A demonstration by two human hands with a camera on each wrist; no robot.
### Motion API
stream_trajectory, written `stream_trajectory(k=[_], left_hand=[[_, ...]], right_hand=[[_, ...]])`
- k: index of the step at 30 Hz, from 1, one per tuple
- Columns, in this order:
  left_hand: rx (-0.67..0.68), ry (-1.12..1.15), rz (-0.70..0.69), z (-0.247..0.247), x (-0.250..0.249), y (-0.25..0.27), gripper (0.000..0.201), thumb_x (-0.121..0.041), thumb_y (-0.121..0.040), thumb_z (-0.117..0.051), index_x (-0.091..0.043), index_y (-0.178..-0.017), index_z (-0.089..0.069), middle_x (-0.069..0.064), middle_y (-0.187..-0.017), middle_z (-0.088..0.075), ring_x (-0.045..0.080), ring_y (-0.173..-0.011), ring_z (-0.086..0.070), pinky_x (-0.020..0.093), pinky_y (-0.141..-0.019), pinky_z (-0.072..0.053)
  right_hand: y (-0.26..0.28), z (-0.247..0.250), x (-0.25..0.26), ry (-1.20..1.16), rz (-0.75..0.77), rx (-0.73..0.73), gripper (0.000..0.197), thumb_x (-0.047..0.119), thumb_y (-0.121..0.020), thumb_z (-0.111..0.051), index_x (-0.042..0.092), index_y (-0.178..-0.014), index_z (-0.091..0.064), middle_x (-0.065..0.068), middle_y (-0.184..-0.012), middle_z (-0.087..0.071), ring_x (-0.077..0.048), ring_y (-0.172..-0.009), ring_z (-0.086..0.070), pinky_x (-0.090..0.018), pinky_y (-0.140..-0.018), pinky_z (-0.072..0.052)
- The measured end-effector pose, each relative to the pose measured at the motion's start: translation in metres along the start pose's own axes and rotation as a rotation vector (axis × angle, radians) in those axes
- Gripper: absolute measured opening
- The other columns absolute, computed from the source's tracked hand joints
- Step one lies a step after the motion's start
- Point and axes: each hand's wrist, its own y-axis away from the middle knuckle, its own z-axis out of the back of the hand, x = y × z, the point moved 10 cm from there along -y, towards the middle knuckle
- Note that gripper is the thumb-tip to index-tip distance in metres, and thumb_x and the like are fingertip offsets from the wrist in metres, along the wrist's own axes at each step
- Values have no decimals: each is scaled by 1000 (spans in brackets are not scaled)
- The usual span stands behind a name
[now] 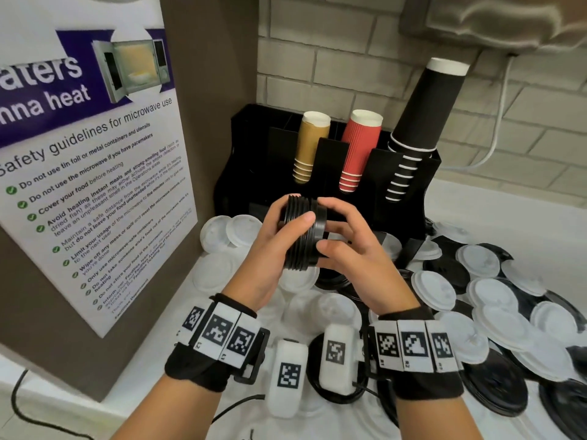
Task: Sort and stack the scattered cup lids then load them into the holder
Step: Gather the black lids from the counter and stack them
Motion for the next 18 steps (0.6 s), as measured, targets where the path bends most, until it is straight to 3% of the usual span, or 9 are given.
stream_trajectory(k=[6,9,11,13,16,18], left_hand=[[26,25,43,-4,9,5,55,-39,-78,-68,-29,-130,-52,10,-125,-63,25,-113,-65,39,-84,-56],[-34,38,12,6,6,4,58,-38,-71,-73,-25,-124,-54,-1,-107,-69,15,-98,-69,31,-72,-55],[-103,69,-14,18,2,2,50,-33,-74,-69,-24,-120,-53,-7,-97,-69,9,-89,-68,29,-70,-53],[-154,96,-26,29,-2,1,48,-32,-75,-66,-23,-120,-51,-6,-96,-66,8,-86,-66,32,-74,-52],[-191,94,-28,36,-5,1,55,-33,-74,-64,-24,-125,-47,-4,-101,-62,10,-88,-64,33,-75,-51],[-192,71,-31,36,-5,3,54,-34,-74,-62,-31,-125,-46,-5,-104,-60,11,-87,-62,31,-69,-52]], right_hand=[[7,1,1,24,6,18,55,26,-82,-67,45,-130,-48,-6,-120,-61,-18,-104,-66,-43,-92,-54],[6,10,-8,123,-56,-6,66,49,-80,-65,44,-139,-37,0,-124,-59,-9,-110,-62,-36,-97,-50],[5,17,-9,368,-80,-9,58,50,-82,-61,35,-135,-44,6,-123,-56,-7,-112,-56,-29,-100,-46],[8,4,-13,693,-67,182,51,43,-82,-69,30,-128,-51,7,-119,-54,-9,-109,-53,-18,-94,-45],[31,-29,-51,1090,-171,658,67,44,-72,-78,35,-130,-48,4,-121,-47,-15,-114,-43,-33,-95,-44],[49,-42,-71,1284,-185,863,77,43,-67,-81,38,-133,-42,3,-122,-44,-20,-114,-35,-38,-91,-42]])
